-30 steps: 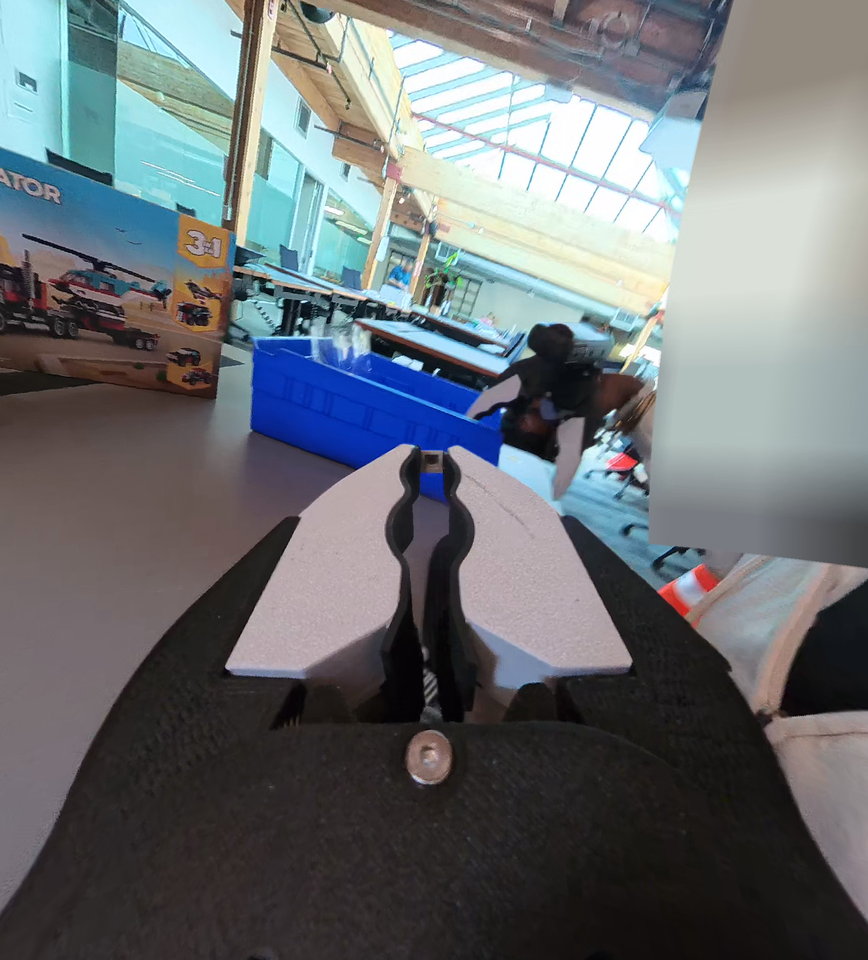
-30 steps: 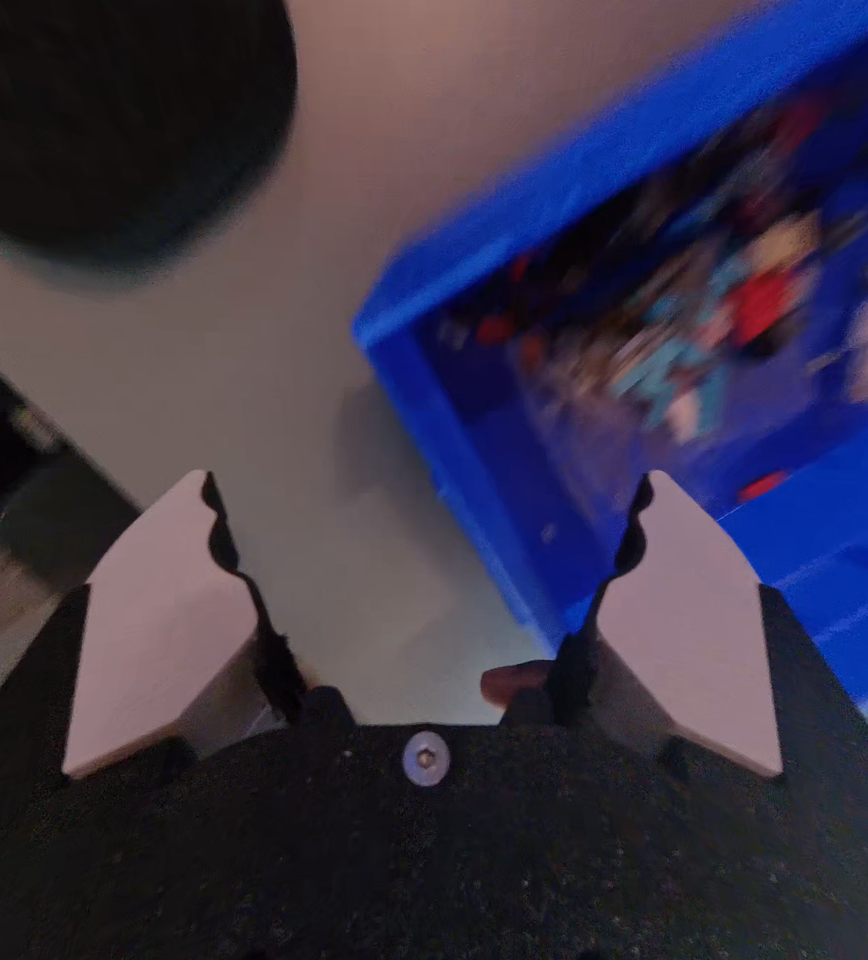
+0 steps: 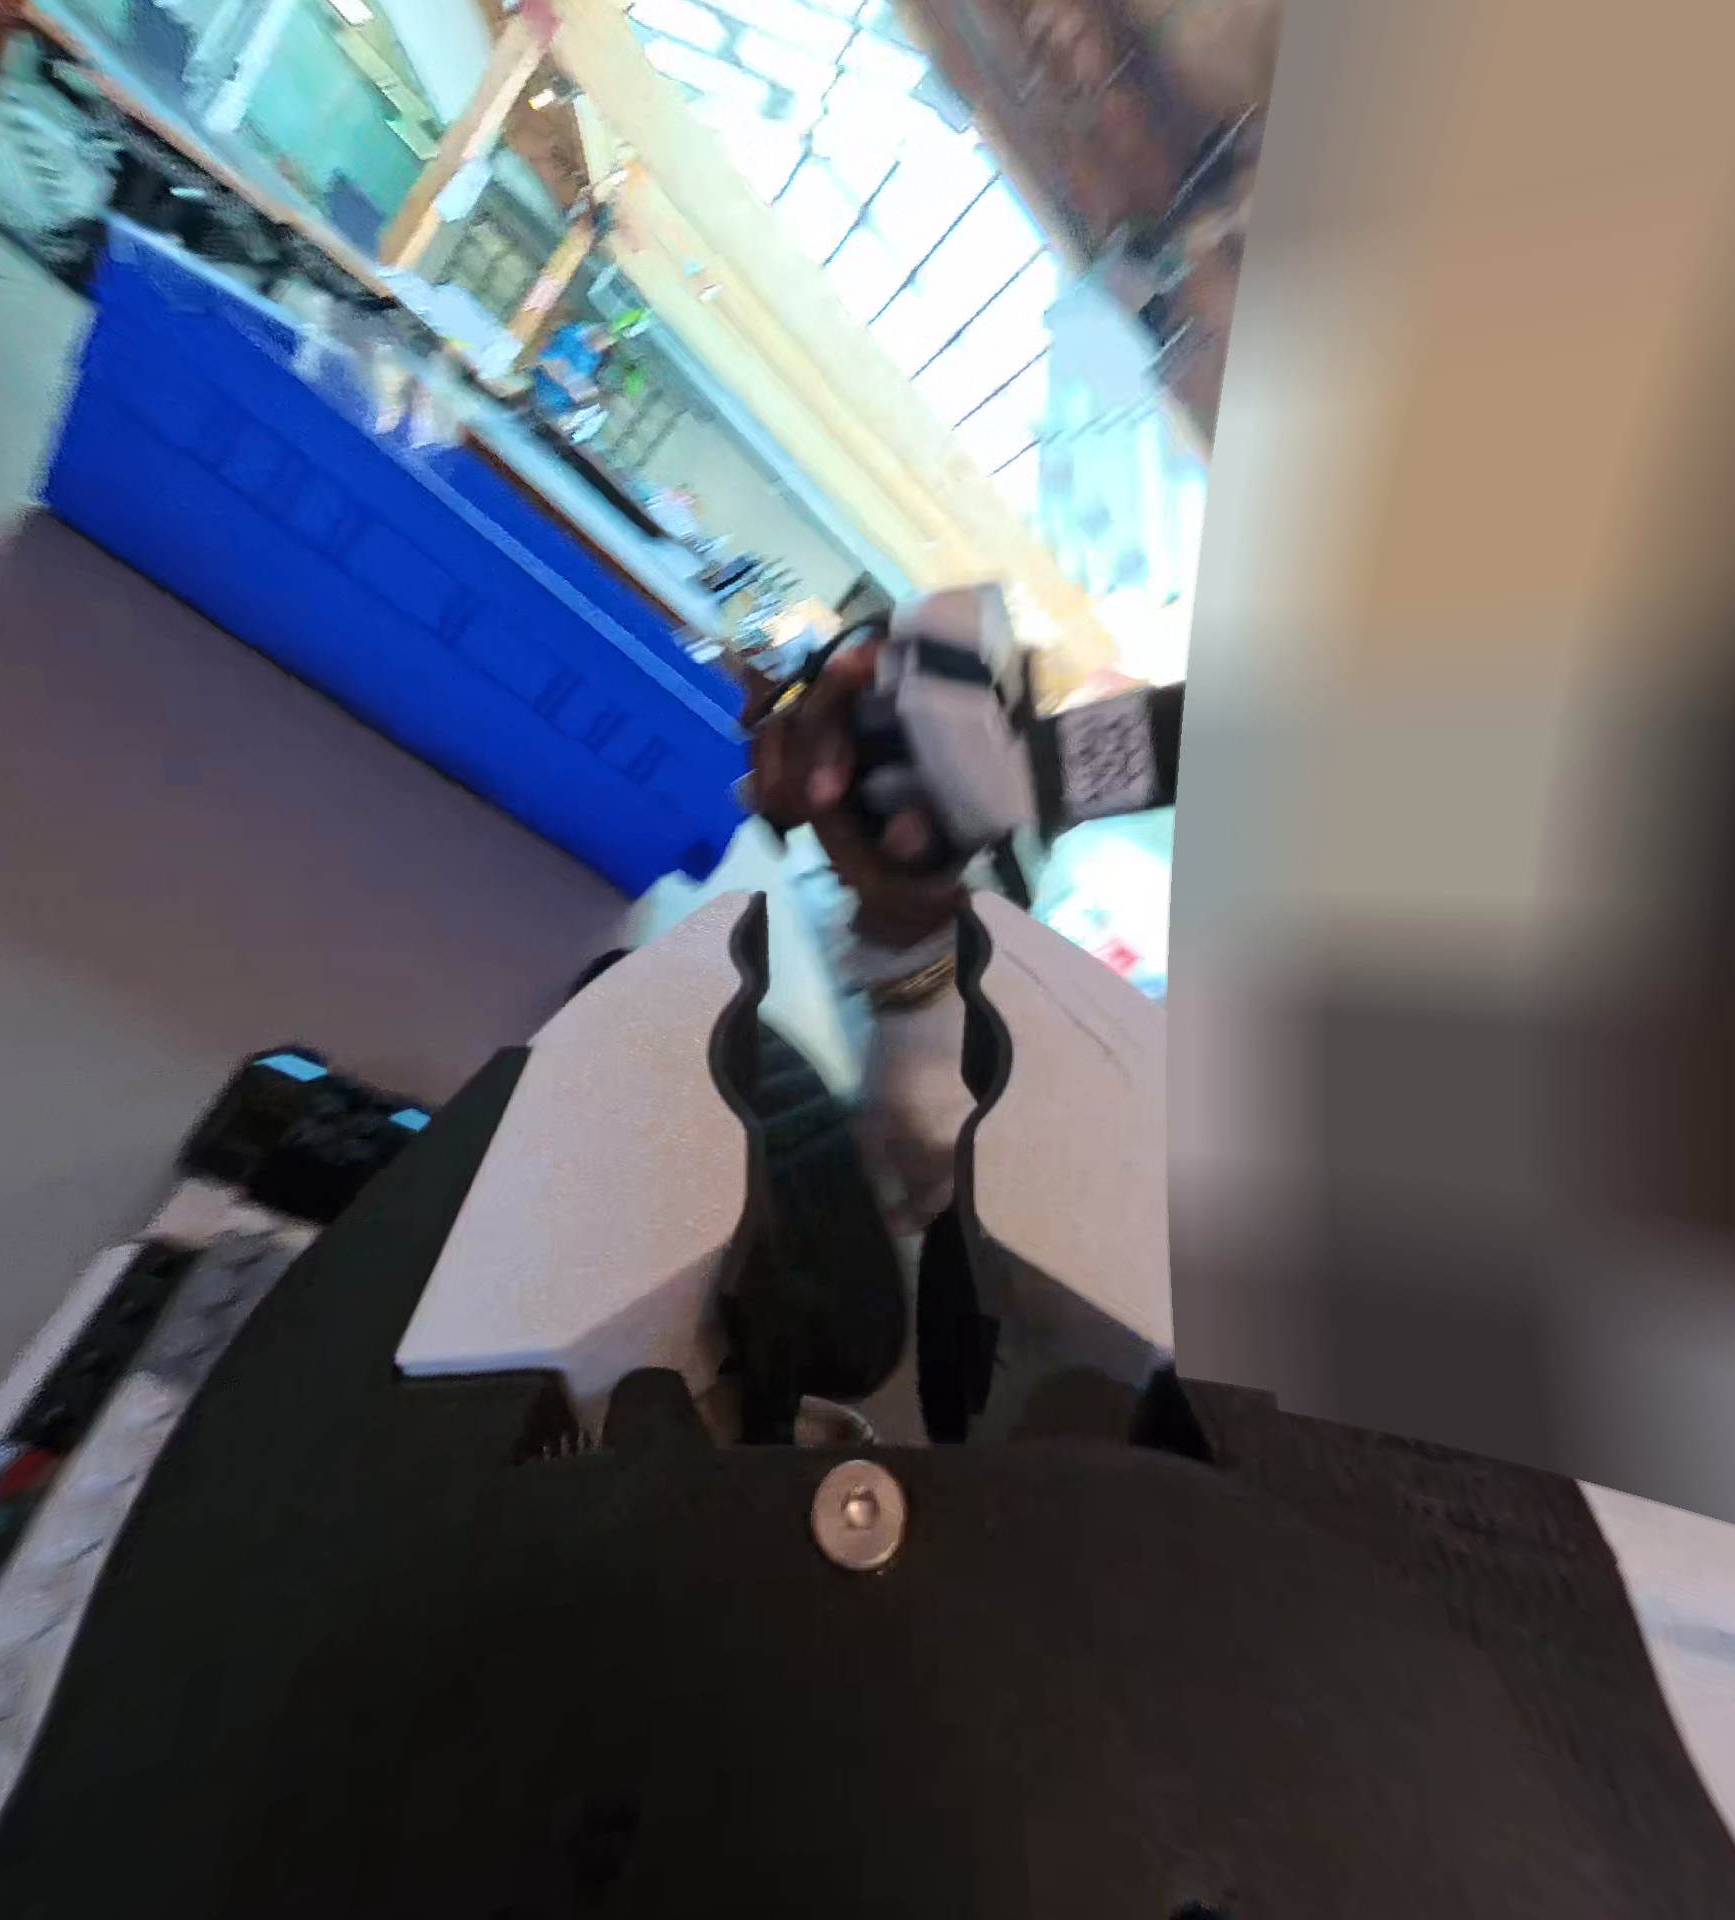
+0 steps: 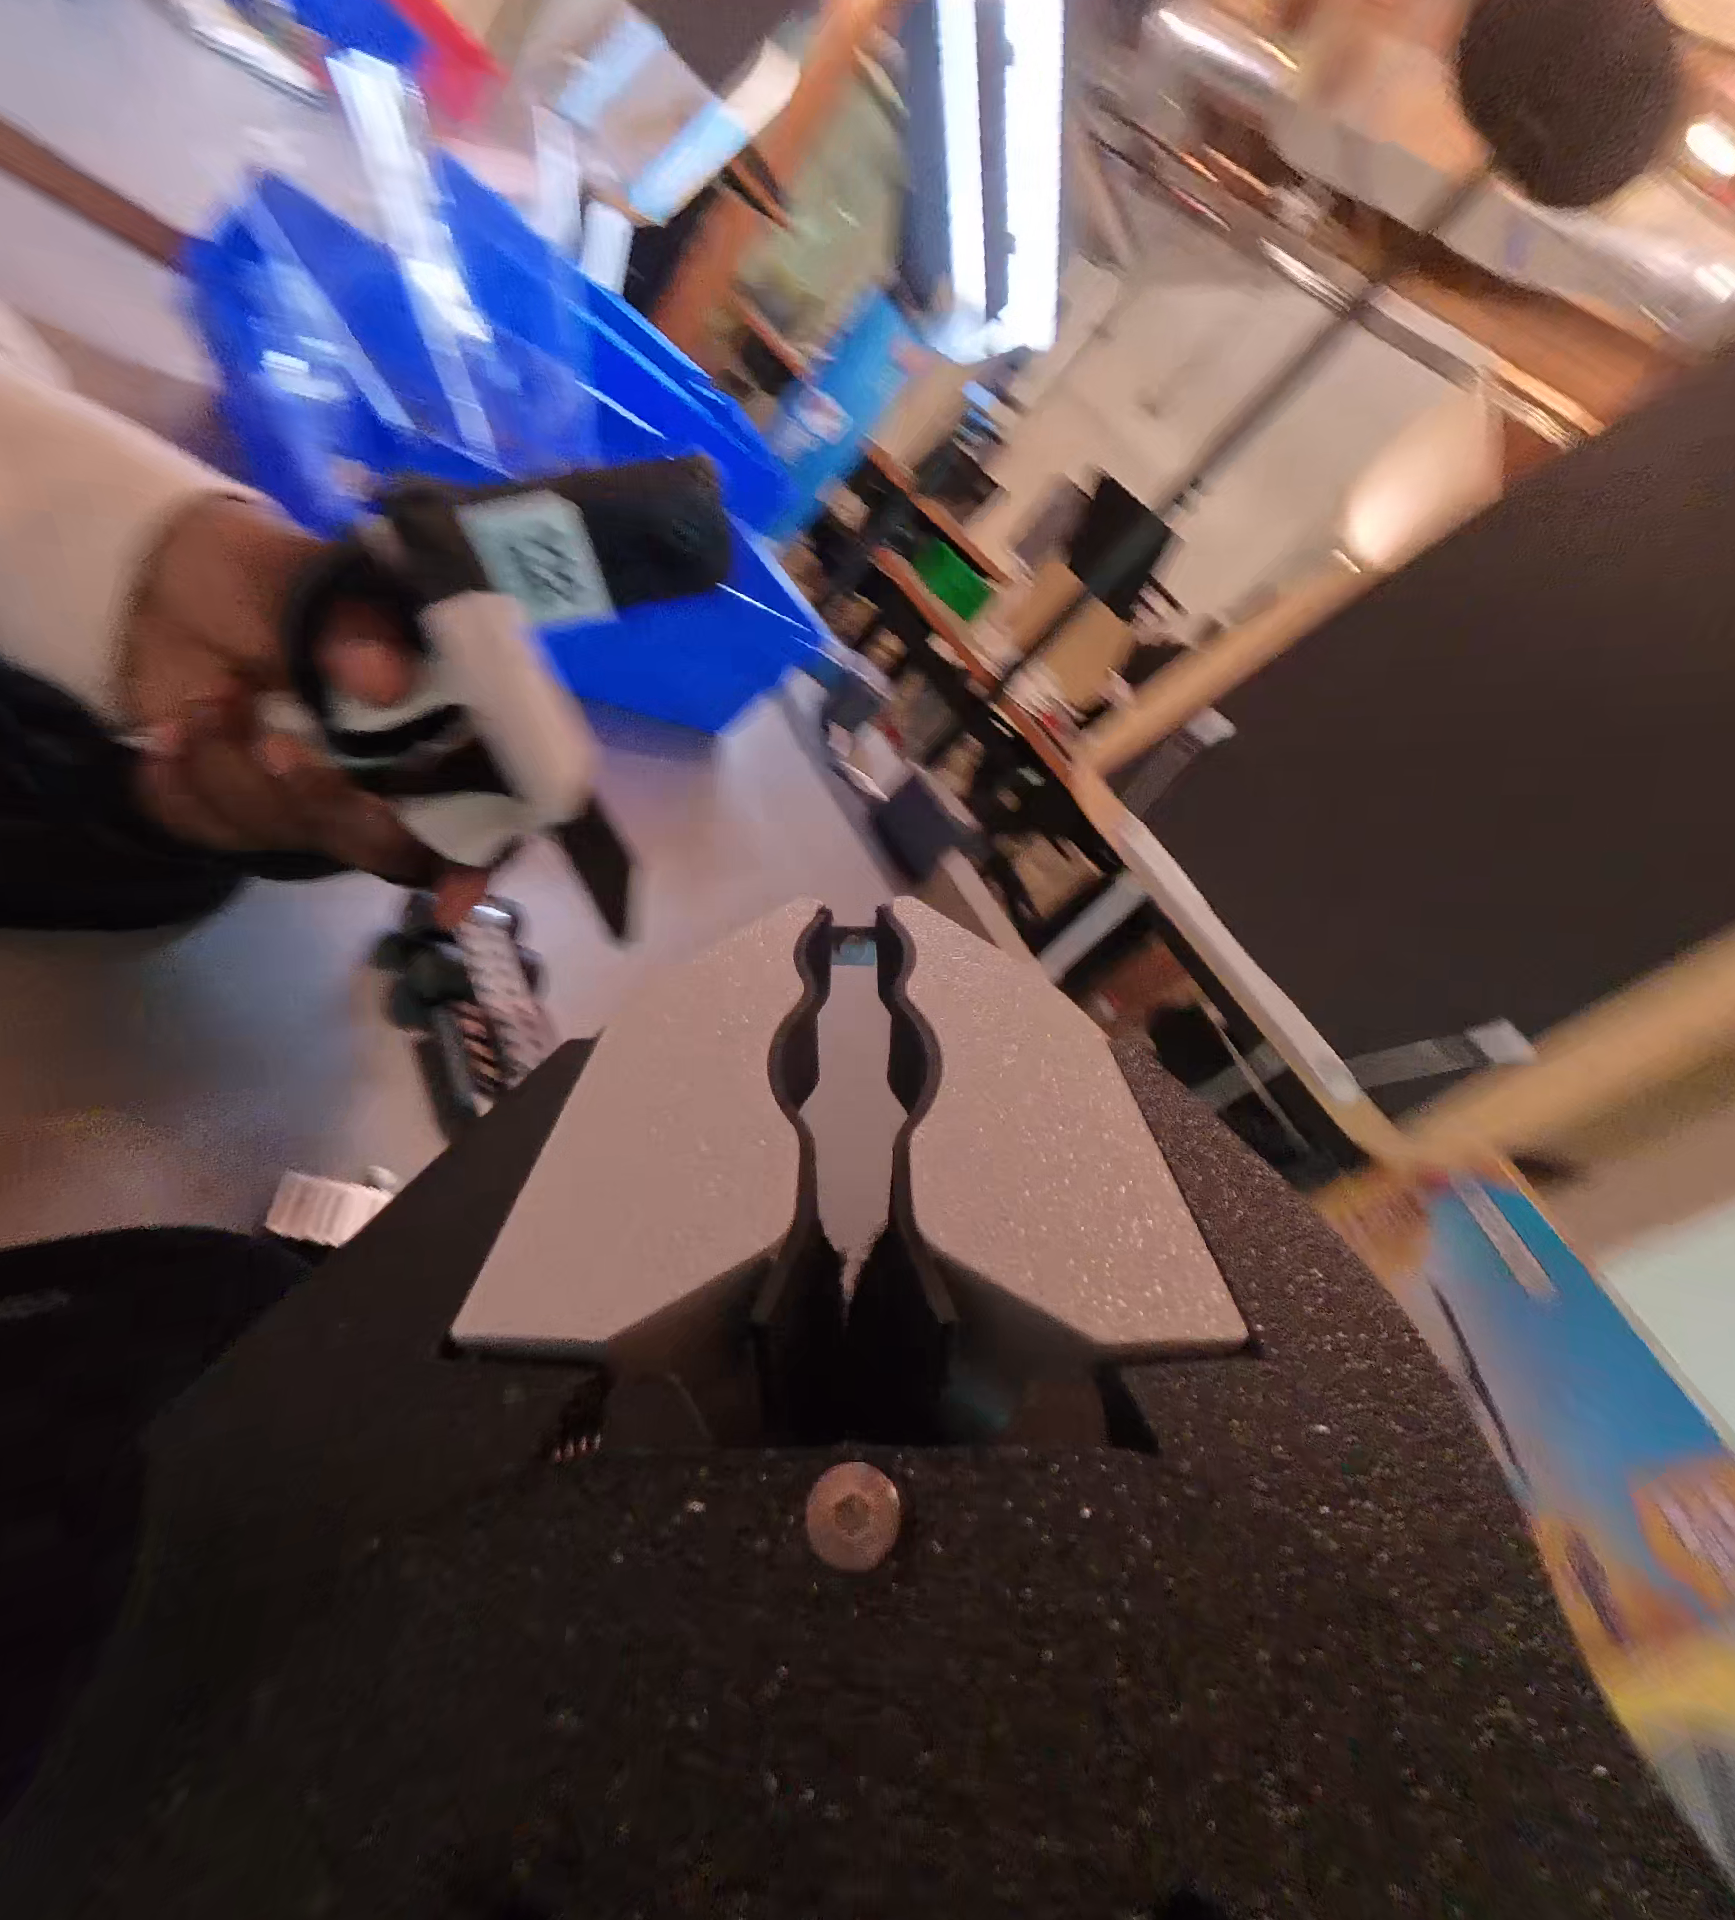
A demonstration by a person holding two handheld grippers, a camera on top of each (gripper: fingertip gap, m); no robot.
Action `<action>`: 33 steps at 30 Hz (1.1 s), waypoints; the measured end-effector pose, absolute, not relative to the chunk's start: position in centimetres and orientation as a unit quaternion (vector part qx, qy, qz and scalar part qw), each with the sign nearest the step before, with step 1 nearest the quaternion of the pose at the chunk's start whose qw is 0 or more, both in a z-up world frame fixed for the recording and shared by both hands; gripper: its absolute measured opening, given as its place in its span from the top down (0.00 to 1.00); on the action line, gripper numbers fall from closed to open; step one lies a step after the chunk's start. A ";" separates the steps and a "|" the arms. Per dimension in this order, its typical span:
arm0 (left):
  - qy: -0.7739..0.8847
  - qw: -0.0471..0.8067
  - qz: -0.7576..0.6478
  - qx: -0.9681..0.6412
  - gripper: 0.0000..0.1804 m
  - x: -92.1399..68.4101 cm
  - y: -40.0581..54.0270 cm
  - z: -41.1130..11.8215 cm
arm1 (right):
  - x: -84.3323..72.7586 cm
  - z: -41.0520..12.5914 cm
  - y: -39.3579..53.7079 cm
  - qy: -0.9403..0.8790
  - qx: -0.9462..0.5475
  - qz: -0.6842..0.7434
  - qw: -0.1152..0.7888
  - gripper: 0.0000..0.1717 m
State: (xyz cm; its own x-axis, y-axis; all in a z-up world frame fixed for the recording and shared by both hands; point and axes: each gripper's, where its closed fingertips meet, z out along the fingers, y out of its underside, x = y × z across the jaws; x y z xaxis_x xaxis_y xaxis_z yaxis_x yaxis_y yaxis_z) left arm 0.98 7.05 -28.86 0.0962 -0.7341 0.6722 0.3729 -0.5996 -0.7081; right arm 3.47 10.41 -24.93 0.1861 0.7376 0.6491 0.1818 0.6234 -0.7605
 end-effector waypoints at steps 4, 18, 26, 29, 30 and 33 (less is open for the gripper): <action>0.236 0.457 -0.480 -0.711 0.78 1.8 7.7 -32.3 | 14.3 -22.7 17.7 -0.445 -0.545 0.104 0.702 0.96; 0.284 0.424 -0.449 -0.733 0.79 3.1 7.0 -33.8 | 31.0 -32.7 24.8 -0.331 -0.818 0.051 0.468 0.69; 0.387 0.429 -0.271 -0.770 0.87 1.8 7.3 -36.5 | 20.3 -27.8 18.5 -0.465 -0.687 0.207 0.519 0.79; 0.443 0.401 -0.222 -0.771 0.89 2.2 6.7 -38.2 | 12.9 -30.6 12.4 -0.594 -0.629 0.285 0.413 0.81; 0.454 0.393 -0.214 -0.771 0.89 2.4 6.5 -38.6 | 11.0 -32.2 10.7 -0.622 -0.623 0.302 0.366 0.82; 0.470 0.372 -0.200 -0.775 0.90 2.5 6.3 -39.5 | 6.8 -36.9 8.2 -0.666 -0.625 0.303 0.273 0.84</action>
